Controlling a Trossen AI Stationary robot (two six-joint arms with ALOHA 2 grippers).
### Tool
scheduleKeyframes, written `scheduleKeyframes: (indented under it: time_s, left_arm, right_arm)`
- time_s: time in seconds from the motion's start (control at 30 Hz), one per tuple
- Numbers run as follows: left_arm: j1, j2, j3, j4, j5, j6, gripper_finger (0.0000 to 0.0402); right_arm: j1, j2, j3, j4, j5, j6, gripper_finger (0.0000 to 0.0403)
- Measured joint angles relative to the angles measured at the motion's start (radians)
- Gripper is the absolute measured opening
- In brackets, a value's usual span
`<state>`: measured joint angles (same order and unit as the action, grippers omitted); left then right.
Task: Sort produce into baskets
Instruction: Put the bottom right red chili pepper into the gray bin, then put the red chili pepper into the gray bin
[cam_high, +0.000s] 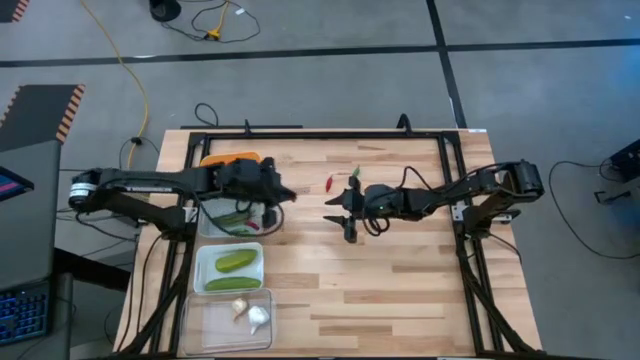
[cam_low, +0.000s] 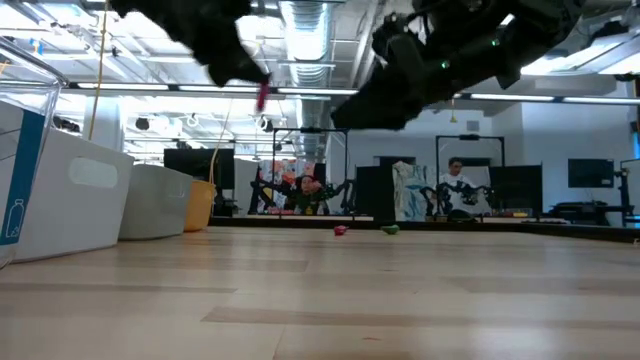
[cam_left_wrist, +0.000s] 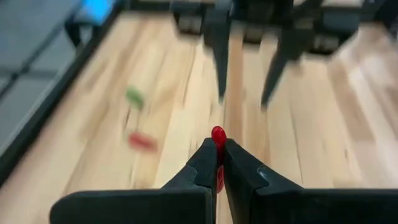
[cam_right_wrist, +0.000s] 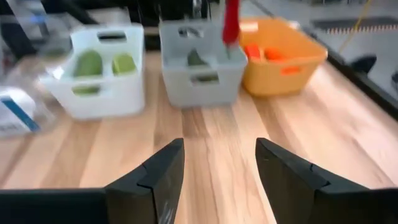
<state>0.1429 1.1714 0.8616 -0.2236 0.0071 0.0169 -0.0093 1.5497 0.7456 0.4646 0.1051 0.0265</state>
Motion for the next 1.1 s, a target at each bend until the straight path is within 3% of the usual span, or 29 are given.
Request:
scheduleKeyframes:
  time_s: [0.3, 0.57, 0.93, 1.1]
  left_arm:
    - [0.027, -0.162, 0.0, -0.565, 0.001, -0.125, 0.0002]
    - [0.027, -0.174, 0.0, -0.849, 0.001, -0.227, 0.0006]
    - [0.027, -0.09, 0.0, -0.841, -0.071, -0.238, 0.0107]
    - [0.027, -0.036, 0.0, -0.663, -0.085, -0.145, 0.0142]
  right_arm:
    - [-0.036, 0.0, 0.0, -0.099, 0.002, 0.0, 0.0225]
    - [-0.075, 0.0, 0.0, -0.097, 0.002, 0.001, 0.0225]
    - [-0.084, 0.0, 0.0, -0.09, 0.002, 0.003, 0.0225]
    - [-0.085, 0.0, 0.0, -0.087, 0.002, 0.001, 0.0225]
